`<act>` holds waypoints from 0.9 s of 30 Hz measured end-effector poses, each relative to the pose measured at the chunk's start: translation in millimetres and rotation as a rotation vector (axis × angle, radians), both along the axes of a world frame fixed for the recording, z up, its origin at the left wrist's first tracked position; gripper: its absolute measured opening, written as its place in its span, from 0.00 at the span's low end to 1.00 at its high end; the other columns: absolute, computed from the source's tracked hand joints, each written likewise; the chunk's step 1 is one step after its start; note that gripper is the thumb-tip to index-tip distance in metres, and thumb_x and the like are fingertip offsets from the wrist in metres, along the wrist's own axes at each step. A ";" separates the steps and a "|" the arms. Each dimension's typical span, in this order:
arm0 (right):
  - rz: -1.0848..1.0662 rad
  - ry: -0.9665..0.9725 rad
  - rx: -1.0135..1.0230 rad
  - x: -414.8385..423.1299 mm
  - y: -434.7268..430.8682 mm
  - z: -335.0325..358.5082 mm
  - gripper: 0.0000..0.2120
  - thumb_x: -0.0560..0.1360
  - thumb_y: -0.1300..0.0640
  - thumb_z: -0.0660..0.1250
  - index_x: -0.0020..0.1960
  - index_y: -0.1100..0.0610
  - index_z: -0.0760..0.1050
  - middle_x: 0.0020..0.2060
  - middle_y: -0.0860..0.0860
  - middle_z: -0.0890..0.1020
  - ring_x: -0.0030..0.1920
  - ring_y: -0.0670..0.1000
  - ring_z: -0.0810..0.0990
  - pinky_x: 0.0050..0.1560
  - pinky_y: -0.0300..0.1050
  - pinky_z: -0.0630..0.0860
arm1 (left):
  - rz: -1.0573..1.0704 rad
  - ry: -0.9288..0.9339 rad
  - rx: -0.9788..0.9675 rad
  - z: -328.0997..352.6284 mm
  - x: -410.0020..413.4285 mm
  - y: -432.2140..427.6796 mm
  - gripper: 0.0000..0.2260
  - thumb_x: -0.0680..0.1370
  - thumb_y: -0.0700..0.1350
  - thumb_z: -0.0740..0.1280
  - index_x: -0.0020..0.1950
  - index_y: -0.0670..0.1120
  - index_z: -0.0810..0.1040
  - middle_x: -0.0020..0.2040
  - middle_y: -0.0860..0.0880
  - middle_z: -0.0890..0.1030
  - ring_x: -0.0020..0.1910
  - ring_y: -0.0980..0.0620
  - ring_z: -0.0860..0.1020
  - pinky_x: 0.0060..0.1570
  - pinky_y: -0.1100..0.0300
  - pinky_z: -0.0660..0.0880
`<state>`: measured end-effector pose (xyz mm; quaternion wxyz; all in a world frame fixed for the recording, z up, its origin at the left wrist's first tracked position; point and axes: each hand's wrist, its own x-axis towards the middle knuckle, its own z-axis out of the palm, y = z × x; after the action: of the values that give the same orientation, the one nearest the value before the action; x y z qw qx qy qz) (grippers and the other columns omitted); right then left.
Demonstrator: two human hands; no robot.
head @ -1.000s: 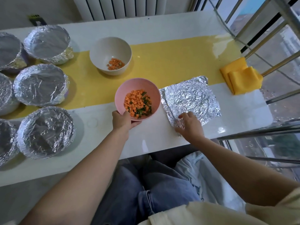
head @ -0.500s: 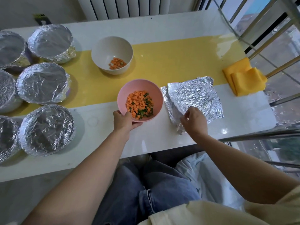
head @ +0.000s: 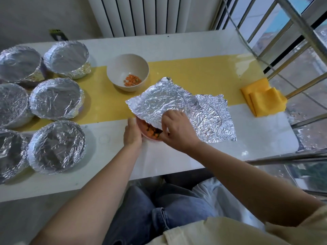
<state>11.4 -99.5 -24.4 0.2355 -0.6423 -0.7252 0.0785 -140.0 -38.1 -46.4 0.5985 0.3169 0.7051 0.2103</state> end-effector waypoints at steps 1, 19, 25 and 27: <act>0.023 -0.011 -0.028 -5.9 -2.3 -2.1 0.11 0.66 0.51 0.59 0.35 0.59 0.72 0.40 0.56 0.77 0.40 0.58 0.76 0.40 0.51 0.69 | 0.049 -0.002 0.022 1.9 -2.7 2.5 0.32 0.71 0.70 0.49 0.51 0.46 0.79 0.49 0.46 0.84 0.49 0.44 0.81 0.57 0.46 0.77; -0.329 0.074 -0.337 20.6 21.8 -27.9 0.26 0.77 0.56 0.64 0.73 0.60 0.64 0.75 0.59 0.62 0.74 0.59 0.62 0.71 0.56 0.62 | -0.167 0.269 0.177 -1.8 -23.2 4.8 0.06 0.75 0.44 0.66 0.49 0.43 0.73 0.43 0.45 0.77 0.45 0.40 0.79 0.52 0.43 0.77; -0.351 -0.013 -0.281 15.6 26.4 -26.3 0.27 0.75 0.51 0.63 0.71 0.62 0.66 0.73 0.62 0.63 0.72 0.62 0.63 0.69 0.58 0.63 | -0.227 0.741 0.659 15.7 -7.0 -9.4 0.24 0.75 0.41 0.67 0.70 0.39 0.67 0.71 0.39 0.66 0.70 0.38 0.65 0.65 0.45 0.65; -0.313 -0.003 -0.231 14.7 30.7 -27.2 0.27 0.75 0.49 0.59 0.70 0.62 0.67 0.73 0.61 0.64 0.72 0.62 0.63 0.68 0.59 0.64 | -0.412 0.836 0.868 13.0 1.6 -12.4 0.21 0.74 0.44 0.65 0.67 0.41 0.71 0.71 0.40 0.67 0.70 0.38 0.65 0.66 0.45 0.65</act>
<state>26.1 -68.8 -51.7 0.1686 -0.7699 -0.6031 0.1226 -138.4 -50.5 -33.4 0.1180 0.7151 0.6544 0.2157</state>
